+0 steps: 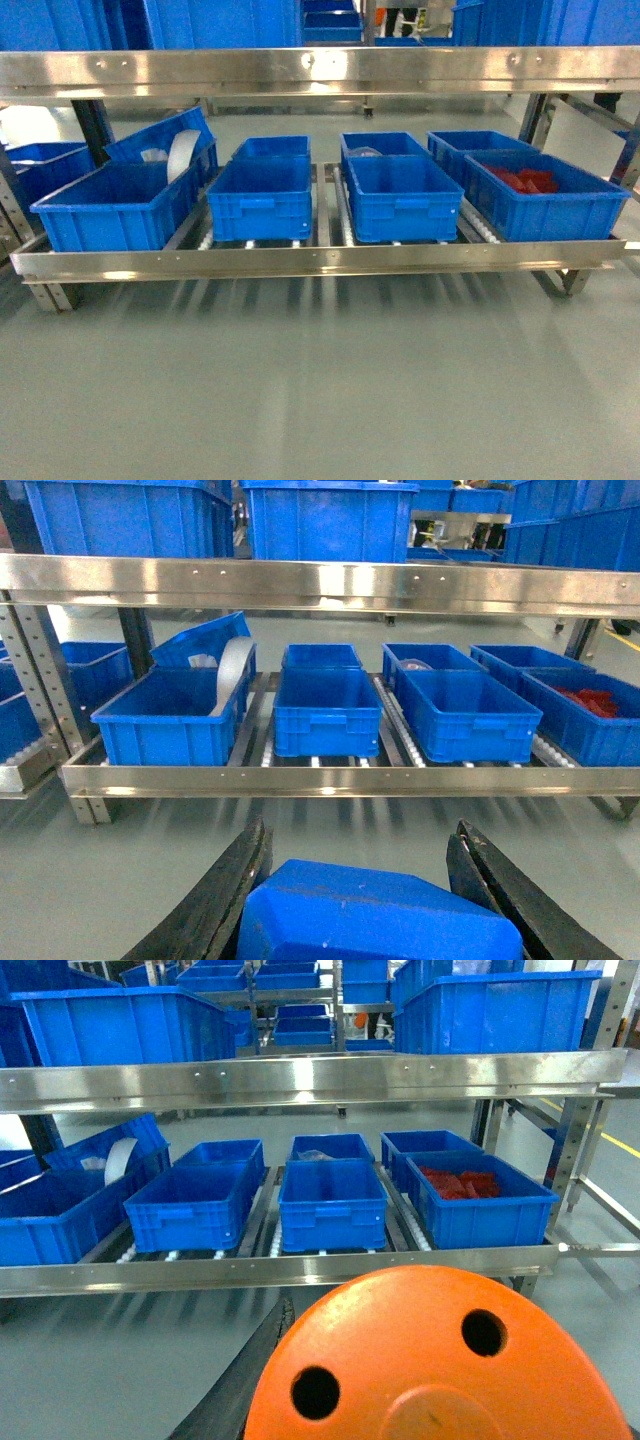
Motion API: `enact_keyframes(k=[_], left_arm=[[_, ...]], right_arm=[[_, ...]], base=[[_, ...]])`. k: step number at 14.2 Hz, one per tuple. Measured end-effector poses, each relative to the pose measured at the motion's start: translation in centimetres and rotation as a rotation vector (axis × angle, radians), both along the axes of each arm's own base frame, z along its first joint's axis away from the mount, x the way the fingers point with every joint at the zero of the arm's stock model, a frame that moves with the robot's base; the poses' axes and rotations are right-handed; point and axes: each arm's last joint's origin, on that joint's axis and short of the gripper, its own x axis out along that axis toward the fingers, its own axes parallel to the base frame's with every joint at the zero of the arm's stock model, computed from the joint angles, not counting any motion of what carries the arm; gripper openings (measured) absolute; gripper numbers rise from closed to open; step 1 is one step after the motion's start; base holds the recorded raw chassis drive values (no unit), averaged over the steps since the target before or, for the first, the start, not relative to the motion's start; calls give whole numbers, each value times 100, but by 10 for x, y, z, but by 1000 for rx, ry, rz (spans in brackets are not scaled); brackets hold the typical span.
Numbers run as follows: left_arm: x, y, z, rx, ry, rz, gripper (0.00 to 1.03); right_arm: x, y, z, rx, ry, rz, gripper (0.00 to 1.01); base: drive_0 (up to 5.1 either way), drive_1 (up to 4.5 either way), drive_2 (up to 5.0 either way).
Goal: Sort blue parts and orange caps into right shelf containers
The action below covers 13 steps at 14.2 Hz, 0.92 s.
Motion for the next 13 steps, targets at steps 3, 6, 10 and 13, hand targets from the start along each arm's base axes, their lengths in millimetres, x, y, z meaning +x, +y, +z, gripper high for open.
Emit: enact_keyframes(k=[3,6,10,13], left_arm=[[0,0,0,0,0,0,45],[0,0,0,0,-4,0,45],[0,0,0,0,0,0,45],[0,0,0,0,-1,0,45]], right_arm=[[0,0,0,0,0,0,43],[0,0,0,0,-3,0,43],[0,0,0,0,1,3,43],[0,0,0,0,1,3,43]], base=[[0,0,0],[0,0,0],[0,0,0],[0,0,0]])
